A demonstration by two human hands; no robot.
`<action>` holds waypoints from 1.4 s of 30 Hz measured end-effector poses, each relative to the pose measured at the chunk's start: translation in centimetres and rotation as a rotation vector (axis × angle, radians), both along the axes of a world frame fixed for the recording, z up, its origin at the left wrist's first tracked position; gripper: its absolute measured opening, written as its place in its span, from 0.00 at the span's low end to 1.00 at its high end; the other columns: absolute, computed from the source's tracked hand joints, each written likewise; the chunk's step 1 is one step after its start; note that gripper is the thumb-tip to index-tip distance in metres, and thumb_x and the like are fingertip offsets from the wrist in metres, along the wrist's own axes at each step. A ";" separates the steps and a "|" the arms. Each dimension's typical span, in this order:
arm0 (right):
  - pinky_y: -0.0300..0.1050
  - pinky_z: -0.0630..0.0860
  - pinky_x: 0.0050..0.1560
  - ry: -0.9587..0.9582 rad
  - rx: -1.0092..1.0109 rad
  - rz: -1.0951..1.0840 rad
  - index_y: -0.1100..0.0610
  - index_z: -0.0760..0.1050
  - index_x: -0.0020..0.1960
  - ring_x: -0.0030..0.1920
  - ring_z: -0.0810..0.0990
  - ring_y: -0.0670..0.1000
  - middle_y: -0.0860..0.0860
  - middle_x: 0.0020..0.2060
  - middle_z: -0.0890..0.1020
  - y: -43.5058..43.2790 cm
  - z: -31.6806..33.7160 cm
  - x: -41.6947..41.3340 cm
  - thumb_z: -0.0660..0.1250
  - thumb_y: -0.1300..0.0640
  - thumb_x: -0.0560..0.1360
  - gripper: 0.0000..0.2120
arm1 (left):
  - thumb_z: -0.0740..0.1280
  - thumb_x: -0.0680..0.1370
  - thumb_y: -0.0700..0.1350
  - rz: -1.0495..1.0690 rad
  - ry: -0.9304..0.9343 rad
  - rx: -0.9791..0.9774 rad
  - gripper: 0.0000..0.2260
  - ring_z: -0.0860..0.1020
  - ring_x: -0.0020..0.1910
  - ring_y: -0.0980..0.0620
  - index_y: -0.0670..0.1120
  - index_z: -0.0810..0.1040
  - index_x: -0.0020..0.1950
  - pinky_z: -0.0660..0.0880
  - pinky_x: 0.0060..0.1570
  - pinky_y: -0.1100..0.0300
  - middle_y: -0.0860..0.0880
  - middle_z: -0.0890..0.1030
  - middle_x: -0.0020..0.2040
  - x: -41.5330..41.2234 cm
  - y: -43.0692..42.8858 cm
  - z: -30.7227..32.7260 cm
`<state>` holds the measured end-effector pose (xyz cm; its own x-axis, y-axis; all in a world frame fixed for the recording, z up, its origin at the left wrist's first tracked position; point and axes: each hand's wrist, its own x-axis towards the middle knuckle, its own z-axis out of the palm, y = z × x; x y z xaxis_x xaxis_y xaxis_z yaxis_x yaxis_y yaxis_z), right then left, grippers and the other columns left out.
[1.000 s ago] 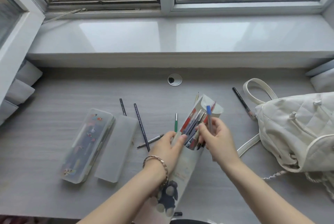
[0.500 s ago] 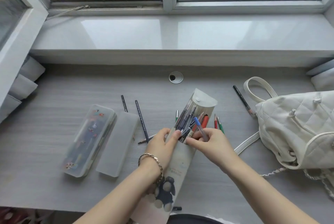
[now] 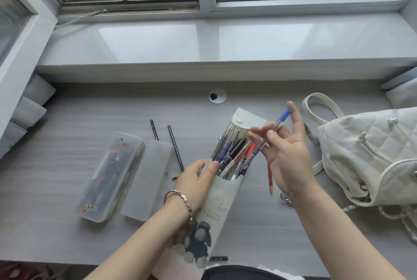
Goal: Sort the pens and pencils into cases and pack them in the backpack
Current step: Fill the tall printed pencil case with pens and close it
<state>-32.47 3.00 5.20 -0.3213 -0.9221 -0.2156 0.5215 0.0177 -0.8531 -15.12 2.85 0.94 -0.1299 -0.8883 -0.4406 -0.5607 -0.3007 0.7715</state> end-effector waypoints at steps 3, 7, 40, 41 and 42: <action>0.40 0.80 0.50 0.284 0.002 0.092 0.47 0.66 0.59 0.43 0.81 0.45 0.53 0.41 0.76 0.3 -0.8 0.8 0.58 0.75 0.75 0.25 | 0.60 0.77 0.56 -0.015 0.065 -0.006 0.10 0.78 0.38 0.56 0.53 0.78 0.43 0.72 0.39 0.63 0.54 0.81 0.38 -0.1 0.2 0.2; 0.33 0.74 0.46 0.700 0.000 0.112 0.45 0.70 0.55 0.41 0.77 0.43 0.48 0.46 0.77 1.4 -2.0 0.8 0.72 0.62 0.69 0.21 | 0.61 0.77 0.53 0.035 0.188 0.005 0.11 0.75 0.30 0.61 0.50 0.78 0.41 0.70 0.32 0.67 0.56 0.78 0.31 -0.4 0.4 0.8; 0.35 0.68 0.52 1.261 0.252 0.274 0.59 0.80 0.54 0.52 0.80 0.52 0.54 0.47 0.84 -0.7 -0.4 -3.3 0.59 0.68 0.75 0.15 | 0.61 0.77 0.54 -0.148 -0.018 -0.056 0.11 0.72 0.26 0.67 0.58 0.74 0.34 0.65 0.28 0.72 0.63 0.75 0.24 1.9 0.9 1.0; 0.35 0.67 0.53 1.322 0.238 0.288 0.60 0.80 0.55 0.54 0.79 0.54 0.55 0.50 0.83 -0.6 -0.4 -3.1 0.58 0.68 0.75 0.15 | 0.61 0.77 0.53 -0.149 -0.022 -0.066 0.12 0.72 0.26 0.66 0.58 0.73 0.33 0.65 0.28 0.71 0.62 0.75 0.24 1.9 0.9 1.0; 0.36 0.66 0.54 1.385 0.230 0.301 0.61 0.79 0.57 0.56 0.78 0.56 0.57 0.53 0.82 -0.4 -0.6 -2.9 0.58 0.69 0.74 0.16 | 0.61 0.77 0.54 -0.152 -0.027 -0.075 0.11 0.72 0.27 0.65 0.58 0.73 0.33 0.66 0.29 0.70 0.61 0.75 0.25 1.8 1.0 1.0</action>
<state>-35.34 2.58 4.59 -0.1943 -0.9798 -0.0474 -0.7597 0.1809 -0.6246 -13.31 3.84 1.97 -0.2545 -0.8897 -0.3790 -0.6165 -0.1528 0.7724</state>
